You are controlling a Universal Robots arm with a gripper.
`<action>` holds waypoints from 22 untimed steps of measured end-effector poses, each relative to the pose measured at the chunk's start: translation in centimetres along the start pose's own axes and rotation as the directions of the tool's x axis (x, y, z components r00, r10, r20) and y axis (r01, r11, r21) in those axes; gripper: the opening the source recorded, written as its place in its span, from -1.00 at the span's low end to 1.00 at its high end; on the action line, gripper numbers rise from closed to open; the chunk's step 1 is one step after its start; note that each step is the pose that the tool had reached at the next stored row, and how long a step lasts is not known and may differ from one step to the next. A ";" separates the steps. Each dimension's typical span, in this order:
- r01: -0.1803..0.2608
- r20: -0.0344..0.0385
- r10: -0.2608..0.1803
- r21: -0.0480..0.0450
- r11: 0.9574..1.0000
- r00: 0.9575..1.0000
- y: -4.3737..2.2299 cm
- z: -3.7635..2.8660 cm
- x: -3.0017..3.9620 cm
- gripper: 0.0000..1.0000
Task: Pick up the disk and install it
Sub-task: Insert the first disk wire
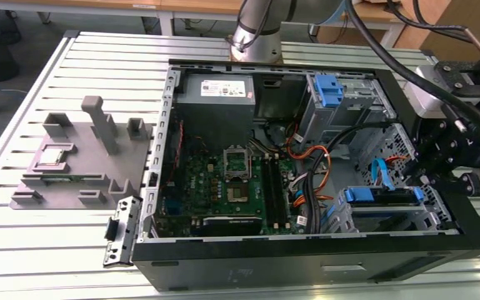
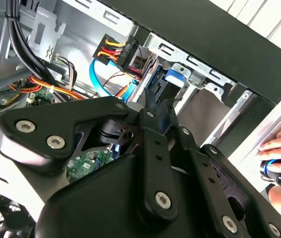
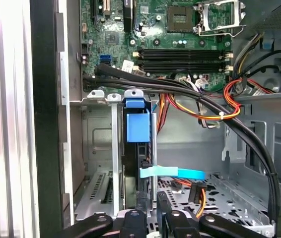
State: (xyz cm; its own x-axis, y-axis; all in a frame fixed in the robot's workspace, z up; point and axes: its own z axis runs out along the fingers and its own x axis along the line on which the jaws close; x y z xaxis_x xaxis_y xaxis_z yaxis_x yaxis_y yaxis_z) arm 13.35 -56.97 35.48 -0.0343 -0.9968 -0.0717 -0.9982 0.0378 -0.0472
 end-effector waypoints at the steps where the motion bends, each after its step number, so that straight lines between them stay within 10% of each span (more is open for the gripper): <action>1: 0.000 0.000 0.000 0.000 1.000 1.000 0.00 0.01 0.00 -0.53; 5: 0.000 0.000 0.000 0.000 1.000 1.000 -0.01 -0.02 -0.01 -0.53; 8: -0.002 -0.001 0.002 -0.025 1.000 1.000 -0.03 -0.01 -0.01 -0.53; 22: -0.003 -0.001 0.003 -0.037 0.999 1.000 -0.02 0.00 0.00 -0.53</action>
State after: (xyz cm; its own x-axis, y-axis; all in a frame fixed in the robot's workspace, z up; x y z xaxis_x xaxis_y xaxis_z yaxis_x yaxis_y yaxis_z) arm 13.38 -56.97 35.48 -0.0369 -0.9968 -0.0704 -0.9992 0.0377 -0.0103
